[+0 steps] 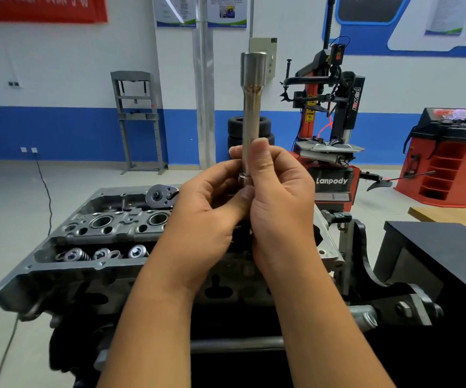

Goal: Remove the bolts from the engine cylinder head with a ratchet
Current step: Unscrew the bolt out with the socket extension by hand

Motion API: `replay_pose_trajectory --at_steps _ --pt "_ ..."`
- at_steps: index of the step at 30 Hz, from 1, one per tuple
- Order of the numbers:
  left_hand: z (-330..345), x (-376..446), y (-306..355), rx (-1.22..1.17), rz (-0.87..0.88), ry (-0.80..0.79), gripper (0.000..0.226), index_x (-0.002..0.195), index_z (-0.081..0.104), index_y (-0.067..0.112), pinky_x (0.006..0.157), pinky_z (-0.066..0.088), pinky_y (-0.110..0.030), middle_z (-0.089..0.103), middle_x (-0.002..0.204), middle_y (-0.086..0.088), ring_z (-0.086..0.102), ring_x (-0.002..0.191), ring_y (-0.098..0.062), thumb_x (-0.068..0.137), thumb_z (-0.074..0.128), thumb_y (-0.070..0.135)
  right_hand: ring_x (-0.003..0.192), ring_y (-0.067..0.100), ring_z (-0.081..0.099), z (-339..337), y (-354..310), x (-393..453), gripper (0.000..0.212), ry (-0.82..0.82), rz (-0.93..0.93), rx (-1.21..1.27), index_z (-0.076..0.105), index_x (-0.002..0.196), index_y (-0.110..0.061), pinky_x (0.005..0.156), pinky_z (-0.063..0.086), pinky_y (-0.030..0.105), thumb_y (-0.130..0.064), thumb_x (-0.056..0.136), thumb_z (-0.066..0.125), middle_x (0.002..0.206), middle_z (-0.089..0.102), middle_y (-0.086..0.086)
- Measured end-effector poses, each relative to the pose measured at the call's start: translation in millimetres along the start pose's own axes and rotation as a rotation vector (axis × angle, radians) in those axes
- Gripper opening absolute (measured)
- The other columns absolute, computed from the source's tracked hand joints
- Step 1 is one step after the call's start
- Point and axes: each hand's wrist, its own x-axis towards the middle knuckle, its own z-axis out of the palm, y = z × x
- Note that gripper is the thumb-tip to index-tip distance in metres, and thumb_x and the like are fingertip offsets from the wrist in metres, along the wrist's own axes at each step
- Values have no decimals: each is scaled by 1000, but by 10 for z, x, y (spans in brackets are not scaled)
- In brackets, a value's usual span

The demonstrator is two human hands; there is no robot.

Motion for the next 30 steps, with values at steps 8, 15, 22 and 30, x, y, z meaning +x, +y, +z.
replay_pose_trajectory --at_steps 8,15,22,30 --pt "53 25 -54 115 44 183 23 107 74 20 77 62 -27 81 96 1 78 93 -16 91 76 3 81 21 73 -8 -8 -15 31 -6 34 48 70 96 -15 81 64 51 -37 78 80 92 76 7" --pt "13 18 -10 38 -15 25 28 126 71 19 92 60 -29 79 113 2 74 110 -16 103 60 7 86 12 72 -12 10 -1 24 11 -5 35 76 90 -17 79 58 29 -40 87 73 89 76 1" --pt "64 19 -39 186 51 202 25 106 72 17 82 65 -39 79 97 -3 77 93 -21 89 77 0 80 20 73 15 -11 -24 35 -5 9 27 68 94 -12 80 64 51 -41 78 78 93 75 17" --pt "46 1 6 74 21 92 27 112 74 27 89 62 -30 80 106 5 76 104 -13 104 58 7 87 21 72 11 -9 -14 50 30 -8 -29 73 93 -5 85 63 46 -52 89 59 89 75 5"
